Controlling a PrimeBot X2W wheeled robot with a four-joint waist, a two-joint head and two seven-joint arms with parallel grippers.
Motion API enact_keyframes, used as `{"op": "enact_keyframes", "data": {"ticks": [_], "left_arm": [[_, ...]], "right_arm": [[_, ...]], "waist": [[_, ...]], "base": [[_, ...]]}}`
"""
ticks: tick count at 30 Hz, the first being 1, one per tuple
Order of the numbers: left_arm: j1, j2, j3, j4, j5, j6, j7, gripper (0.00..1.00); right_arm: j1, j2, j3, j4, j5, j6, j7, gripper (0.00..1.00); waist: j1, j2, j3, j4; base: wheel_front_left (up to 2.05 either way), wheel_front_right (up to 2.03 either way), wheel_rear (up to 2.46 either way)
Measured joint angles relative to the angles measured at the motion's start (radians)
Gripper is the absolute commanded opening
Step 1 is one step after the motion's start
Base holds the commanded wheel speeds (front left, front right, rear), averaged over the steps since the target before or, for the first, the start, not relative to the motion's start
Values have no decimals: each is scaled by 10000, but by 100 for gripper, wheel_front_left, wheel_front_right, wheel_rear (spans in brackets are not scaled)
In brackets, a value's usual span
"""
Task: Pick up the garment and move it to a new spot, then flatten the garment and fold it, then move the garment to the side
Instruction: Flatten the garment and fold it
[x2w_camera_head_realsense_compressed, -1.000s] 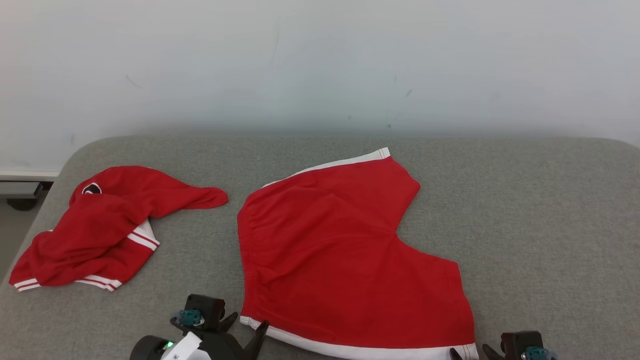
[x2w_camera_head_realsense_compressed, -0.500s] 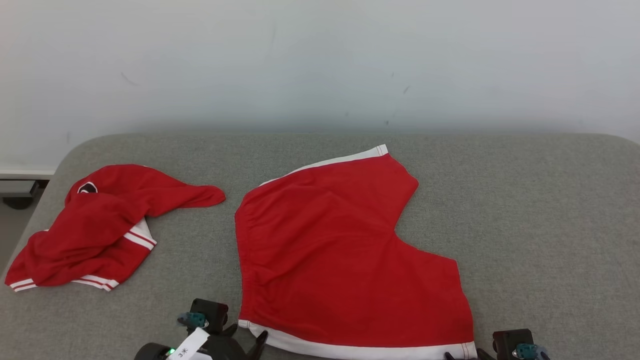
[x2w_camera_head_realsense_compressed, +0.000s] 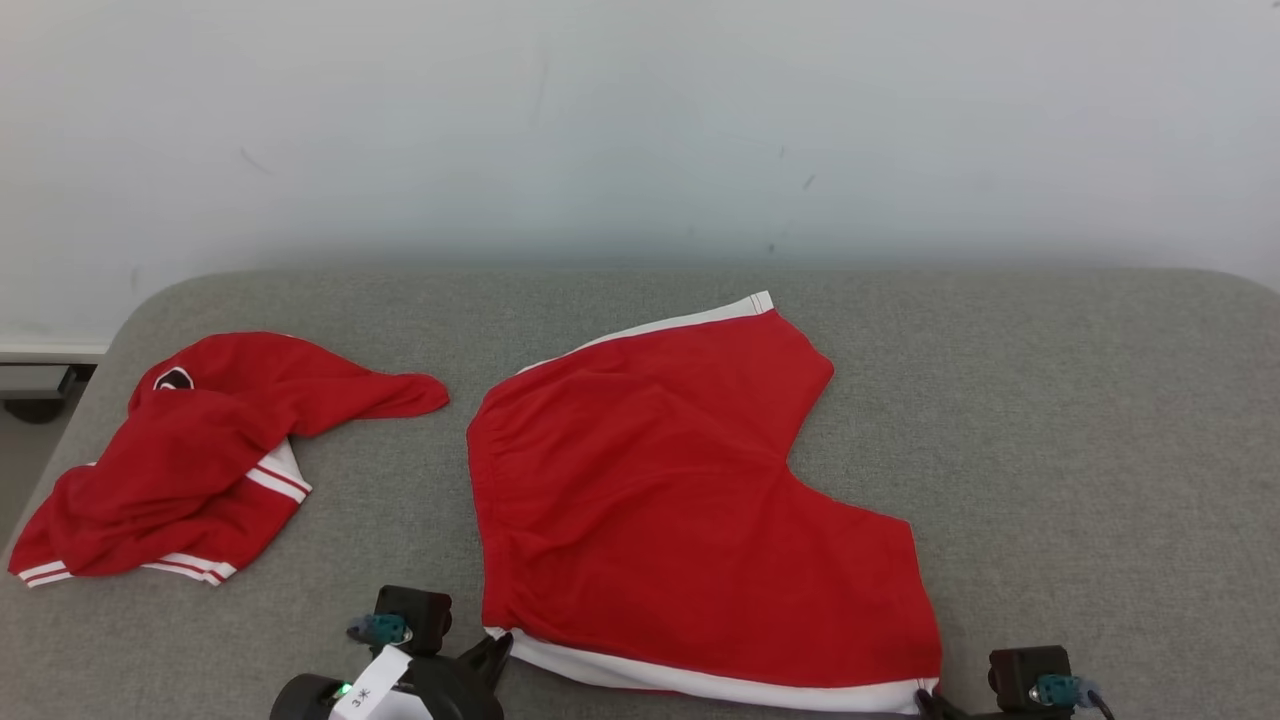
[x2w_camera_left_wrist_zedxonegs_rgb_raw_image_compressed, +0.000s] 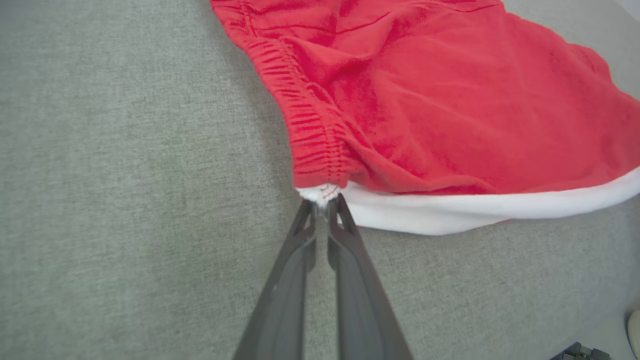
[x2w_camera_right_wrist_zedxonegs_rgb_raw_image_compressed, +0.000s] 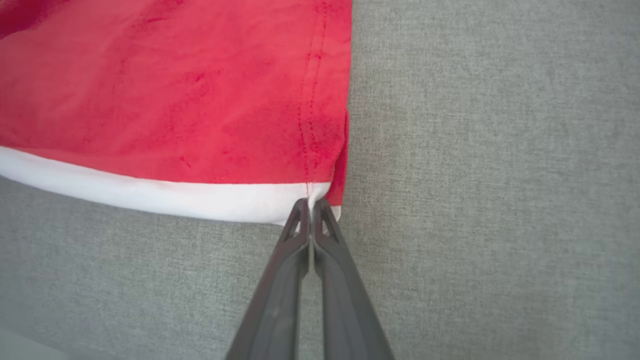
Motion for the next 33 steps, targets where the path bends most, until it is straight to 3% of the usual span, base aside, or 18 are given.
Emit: {"op": "enact_keyframes", "data": {"ticks": [6, 10, 15, 21, 26, 33], "left_arm": [[130, -15, 272, -209, -324, -73, -464, 0], [230, -65, 320, -468, -514, -77, -585, 0], [-111, -320, 334, -566, -560, -82, -428, 0], [-1355, -702, 368, -591, -631, 54, 0, 0], [-2329, -796, 593, -546, -719, 474, 288, 0], [-3449, -961, 587, -430, -1078, 629, 451, 0]], "right_arm": [[156, -92, -240, -980, 341, 194, -196, 0], [152, -571, -558, -1745, 364, 337, -305, 0], [-949, -1089, -686, -2065, 483, 752, 42, 0], [-2497, -1689, -535, -1779, 514, 1298, 947, 0], [-3906, -2029, -399, -1358, 512, 1453, 1651, 0], [-5645, -2608, -307, -470, 385, 1628, 2307, 0]], "waist": [[0, 0, -109, -30], [0, 0, -134, 20], [0, -1, -76, 157], [0, 0, 191, 461], [1, 0, 639, 711], [2, 1, 1403, 1130]], "base": [[0, 0, 0], [0, 0, 0], [0, 0, 0], [0, 0, 0], [0, 0, 0], [0, 0, 0]]}}
